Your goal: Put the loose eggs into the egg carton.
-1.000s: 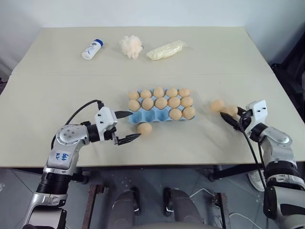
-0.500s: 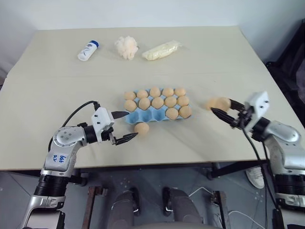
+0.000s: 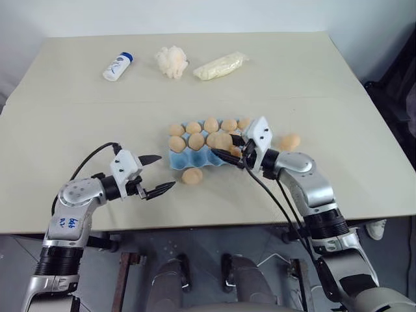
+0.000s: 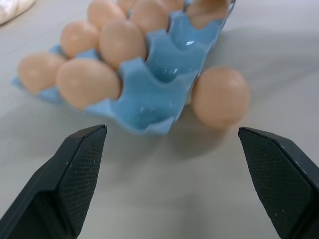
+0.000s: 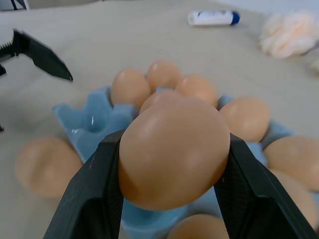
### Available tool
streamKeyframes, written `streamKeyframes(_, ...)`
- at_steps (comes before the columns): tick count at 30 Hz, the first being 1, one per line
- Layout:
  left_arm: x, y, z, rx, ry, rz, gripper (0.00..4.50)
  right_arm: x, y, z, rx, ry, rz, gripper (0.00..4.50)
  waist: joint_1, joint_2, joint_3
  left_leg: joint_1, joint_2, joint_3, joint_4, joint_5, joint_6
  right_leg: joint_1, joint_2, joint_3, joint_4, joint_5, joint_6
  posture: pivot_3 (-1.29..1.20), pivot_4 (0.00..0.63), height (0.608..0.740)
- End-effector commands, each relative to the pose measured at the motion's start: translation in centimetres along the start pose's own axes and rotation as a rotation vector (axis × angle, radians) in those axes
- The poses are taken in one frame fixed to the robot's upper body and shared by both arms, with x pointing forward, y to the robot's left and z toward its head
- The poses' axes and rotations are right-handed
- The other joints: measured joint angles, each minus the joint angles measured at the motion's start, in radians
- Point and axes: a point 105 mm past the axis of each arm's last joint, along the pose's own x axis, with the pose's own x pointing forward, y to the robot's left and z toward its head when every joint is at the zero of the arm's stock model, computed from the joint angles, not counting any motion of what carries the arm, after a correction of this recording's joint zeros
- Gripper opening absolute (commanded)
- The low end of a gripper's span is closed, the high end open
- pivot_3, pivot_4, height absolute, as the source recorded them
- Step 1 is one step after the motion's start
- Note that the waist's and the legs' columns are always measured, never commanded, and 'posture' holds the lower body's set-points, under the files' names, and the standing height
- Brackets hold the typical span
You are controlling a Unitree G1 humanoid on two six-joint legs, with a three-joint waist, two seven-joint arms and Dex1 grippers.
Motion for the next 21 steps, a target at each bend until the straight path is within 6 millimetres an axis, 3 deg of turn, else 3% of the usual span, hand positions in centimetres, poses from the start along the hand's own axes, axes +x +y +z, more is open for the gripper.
streamKeyframes(1, -0.5, 0.4, 1.3, 0.033, -0.037, 0.028, 4.50, 0.4, 0.5, 0.7, -0.034, -0.029, 0.035, 3.05, -0.003, 0.000, 0.000, 0.000, 0.000, 0.000, 0.000, 0.000, 0.000, 0.000, 0.000, 0.000, 0.000, 0.000, 0.001, 0.00, 0.150, 0.740)
streamKeyframes(5, -0.6, 0.3, 1.3, 0.032, -0.038, 0.030, 4.50, 0.0, 0.8, 1.5, -0.036, -0.053, 0.055, 4.45, -0.003, 0.000, 0.000, 0.001, 0.000, 0.000, 0.000, 0.000, 0.000, 0.000, 0.000, 0.001, 0.000, 0.001, 0.000, 0.00, 0.150, 0.740)
streamKeyframes(11, 0.2, -0.2, 1.7, 0.033, -0.056, 0.009, 4.50, -2.8, -0.3, 3.1, -0.072, -0.103, -0.010, 4.49, 0.000, 0.000, 0.000, 0.000, 0.000, 0.000, -0.002, 0.000, 0.000, -0.001, 0.000, 0.001, -0.001, 0.000, -0.001, 0.00, 0.150, 0.740)
streamKeyframes(15, 0.9, -0.6, 2.0, 0.036, -0.071, -0.019, 4.50, -7.0, -1.3, 3.0, -0.078, -0.134, -0.116, 4.49, 0.008, -0.001, -0.001, 0.000, 0.000, 0.000, -0.002, 0.000, 0.000, 0.000, 0.000, 0.000, -0.002, 0.000, -0.001, 0.00, 0.150, 0.740)
streamKeyframes(18, 1.7, -0.8, 2.3, 0.039, -0.089, -0.038, 4.50, -11.3, -1.9, 2.4, -0.102, -0.174, -0.238, 4.49, 0.019, -0.001, -0.001, 0.001, 0.000, 0.000, -0.002, 0.000, 0.000, 0.000, 0.000, 0.000, -0.003, 0.000, 0.000, 0.00, 0.150, 0.740)
streamKeyframes(21, 2.4, -1.1, 2.6, 0.041, -0.106, -0.062, 4.50, -14.9, -2.5, 0.7, -0.064, -0.127, -0.391, 4.49, 0.022, -0.001, -0.001, 0.001, -0.001, 0.000, -0.002, 0.000, 0.000, 0.001, 0.001, 0.001, -0.002, 0.000, 0.000, 0.00, 0.150, 0.740)
